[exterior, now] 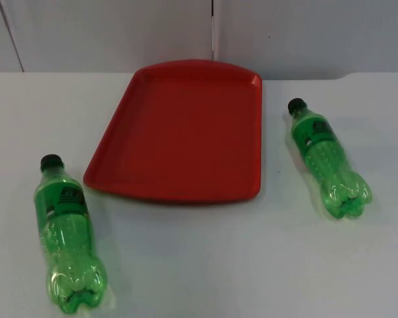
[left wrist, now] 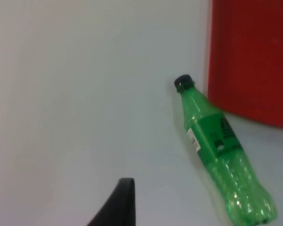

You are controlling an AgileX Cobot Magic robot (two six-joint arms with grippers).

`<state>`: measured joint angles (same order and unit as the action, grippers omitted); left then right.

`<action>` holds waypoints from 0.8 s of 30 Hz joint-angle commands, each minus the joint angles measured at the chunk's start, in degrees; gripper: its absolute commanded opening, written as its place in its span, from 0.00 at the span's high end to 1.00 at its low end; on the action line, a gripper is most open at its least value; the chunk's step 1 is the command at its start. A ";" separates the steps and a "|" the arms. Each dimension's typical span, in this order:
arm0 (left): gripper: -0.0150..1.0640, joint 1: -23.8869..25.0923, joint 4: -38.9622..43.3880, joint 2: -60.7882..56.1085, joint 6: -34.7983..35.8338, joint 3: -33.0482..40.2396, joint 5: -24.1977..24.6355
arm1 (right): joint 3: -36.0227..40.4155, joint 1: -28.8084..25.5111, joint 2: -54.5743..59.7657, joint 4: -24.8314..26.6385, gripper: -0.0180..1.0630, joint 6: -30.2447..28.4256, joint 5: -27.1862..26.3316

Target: Place the bottle upright on the tray.

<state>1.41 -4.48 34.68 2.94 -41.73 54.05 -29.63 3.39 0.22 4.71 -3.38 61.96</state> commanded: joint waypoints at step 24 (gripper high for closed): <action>0.01 -0.43 -6.97 27.45 -0.13 -19.44 1.35 | 0.03 -0.42 -0.22 0.08 0.01 -0.25 -0.23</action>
<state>1.41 -10.27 60.41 2.83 -60.37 55.05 -29.63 3.39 0.22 4.71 -3.38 61.96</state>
